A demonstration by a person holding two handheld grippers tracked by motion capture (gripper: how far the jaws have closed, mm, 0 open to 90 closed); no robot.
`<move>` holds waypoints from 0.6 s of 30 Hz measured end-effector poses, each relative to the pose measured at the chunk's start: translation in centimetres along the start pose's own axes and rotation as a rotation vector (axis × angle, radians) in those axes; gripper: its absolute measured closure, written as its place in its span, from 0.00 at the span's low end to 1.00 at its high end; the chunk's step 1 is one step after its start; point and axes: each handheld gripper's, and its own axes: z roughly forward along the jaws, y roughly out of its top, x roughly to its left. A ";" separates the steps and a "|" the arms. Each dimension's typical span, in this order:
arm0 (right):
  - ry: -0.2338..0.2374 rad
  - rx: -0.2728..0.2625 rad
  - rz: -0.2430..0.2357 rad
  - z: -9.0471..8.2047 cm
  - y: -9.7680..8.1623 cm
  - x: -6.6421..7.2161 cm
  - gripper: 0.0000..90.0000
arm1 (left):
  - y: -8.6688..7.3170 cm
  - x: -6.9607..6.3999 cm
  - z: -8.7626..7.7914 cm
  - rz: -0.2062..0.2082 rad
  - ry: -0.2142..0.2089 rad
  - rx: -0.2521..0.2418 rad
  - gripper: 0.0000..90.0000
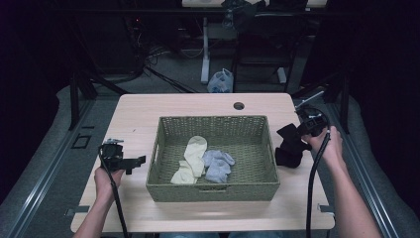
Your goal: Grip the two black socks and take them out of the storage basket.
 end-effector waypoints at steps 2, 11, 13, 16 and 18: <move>0.002 0.007 0.002 0.6 -0.2 0.0 0.94 | 0.0 0.0 0.0 0.000 0.000 0.000 0.00; 0.030 0.000 -0.001 1.6 -1.1 0.2 0.81 | 0.0 0.0 0.0 -0.005 -0.001 0.001 0.00; 0.033 0.005 -0.016 1.1 -1.2 0.1 0.72 | 0.0 0.0 0.0 -0.003 0.000 0.000 0.00; 0.039 -0.049 -0.008 -0.1 -1.8 0.3 0.59 | 0.0 0.0 0.0 -0.003 0.001 0.001 0.00; 0.046 -0.064 -0.026 -1.0 -2.1 0.3 0.56 | 0.0 0.0 0.0 0.001 0.001 0.002 0.00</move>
